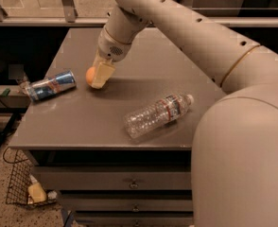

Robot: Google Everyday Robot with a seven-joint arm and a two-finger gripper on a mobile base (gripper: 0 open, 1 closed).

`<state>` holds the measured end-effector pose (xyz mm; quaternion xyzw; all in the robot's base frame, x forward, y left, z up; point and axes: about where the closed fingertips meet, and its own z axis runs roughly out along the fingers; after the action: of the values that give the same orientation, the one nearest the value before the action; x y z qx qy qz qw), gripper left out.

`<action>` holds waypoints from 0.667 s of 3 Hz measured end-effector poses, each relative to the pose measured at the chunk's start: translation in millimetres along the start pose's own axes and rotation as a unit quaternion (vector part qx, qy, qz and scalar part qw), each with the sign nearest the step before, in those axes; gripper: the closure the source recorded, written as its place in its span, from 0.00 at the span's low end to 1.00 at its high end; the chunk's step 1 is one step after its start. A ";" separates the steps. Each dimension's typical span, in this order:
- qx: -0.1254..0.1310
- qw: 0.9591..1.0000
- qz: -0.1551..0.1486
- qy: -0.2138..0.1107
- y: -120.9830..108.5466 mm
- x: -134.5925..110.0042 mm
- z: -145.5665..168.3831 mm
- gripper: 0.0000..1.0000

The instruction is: Move orange near redbull can

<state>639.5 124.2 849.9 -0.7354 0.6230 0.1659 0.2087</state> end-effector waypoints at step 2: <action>-0.015 1.000 0.005 0.004 0.3 1.9 12.5 1.00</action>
Offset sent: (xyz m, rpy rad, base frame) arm 0.0020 0.0005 -0.0138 -0.0052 0.0494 -0.0090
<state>639.7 129.0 838.2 -0.7360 0.6248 0.1738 0.1943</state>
